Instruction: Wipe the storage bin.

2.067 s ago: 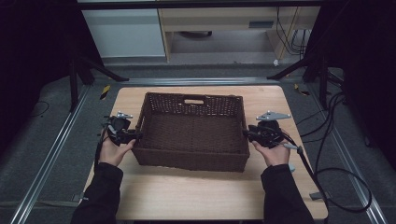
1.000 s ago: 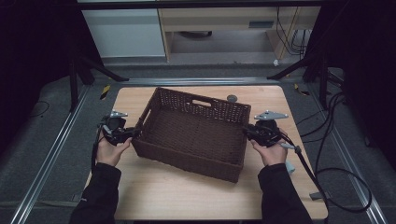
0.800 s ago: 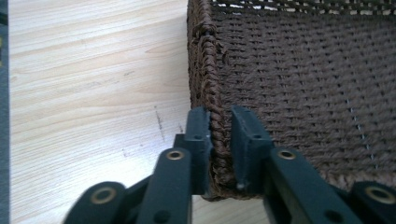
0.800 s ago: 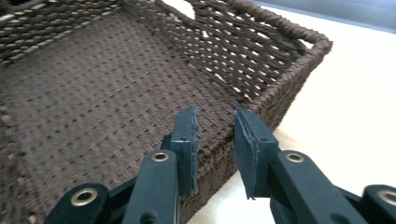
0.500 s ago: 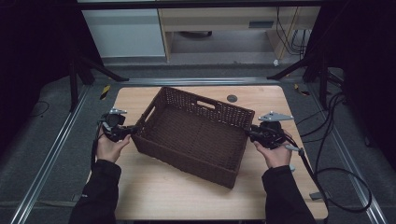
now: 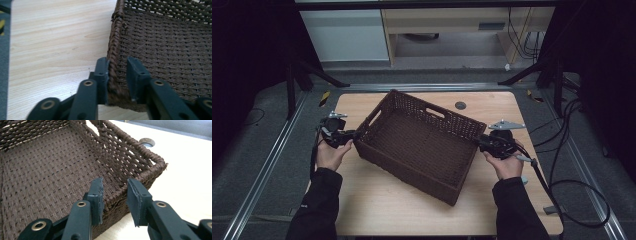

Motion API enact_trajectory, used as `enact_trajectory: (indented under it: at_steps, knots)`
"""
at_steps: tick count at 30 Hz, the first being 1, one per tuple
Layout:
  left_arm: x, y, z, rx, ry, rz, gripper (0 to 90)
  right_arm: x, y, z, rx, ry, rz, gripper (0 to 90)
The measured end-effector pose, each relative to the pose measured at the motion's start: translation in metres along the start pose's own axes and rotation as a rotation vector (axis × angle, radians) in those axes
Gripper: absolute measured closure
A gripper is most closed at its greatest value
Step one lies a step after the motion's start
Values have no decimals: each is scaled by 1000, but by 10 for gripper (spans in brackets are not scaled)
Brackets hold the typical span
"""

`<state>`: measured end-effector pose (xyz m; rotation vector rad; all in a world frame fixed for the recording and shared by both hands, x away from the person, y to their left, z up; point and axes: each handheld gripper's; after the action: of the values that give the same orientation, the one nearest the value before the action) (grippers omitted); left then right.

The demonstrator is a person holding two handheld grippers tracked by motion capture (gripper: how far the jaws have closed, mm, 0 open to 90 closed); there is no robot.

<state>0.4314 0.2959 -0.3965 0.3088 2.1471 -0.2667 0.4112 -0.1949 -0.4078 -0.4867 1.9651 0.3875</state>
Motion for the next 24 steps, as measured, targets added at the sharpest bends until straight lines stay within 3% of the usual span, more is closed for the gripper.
enact_trajectory:
  at_steps: [5,12,19,24]
  knots:
    - [1,-5,-16,-4,-28,0,580,3,6,-9,-9,2,-10,671]
    - [7,-21,-32,46,-61,-4,529,7,15,-21,-16,16,-15,665]
    - [10,-35,-21,51,-67,11,481,7,16,-27,-30,11,-19,609]
    - [9,-34,-13,46,-70,9,488,1,6,-26,10,-29,-36,581]
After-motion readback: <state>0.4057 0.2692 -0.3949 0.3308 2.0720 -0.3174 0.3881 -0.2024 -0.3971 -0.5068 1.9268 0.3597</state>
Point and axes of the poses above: each handheld gripper's, and its own axes: z roughly forward along the jaws, x roughly out of its underside, y roughly to its left, and after that the axes turned 12 degrees about -y, right-handed
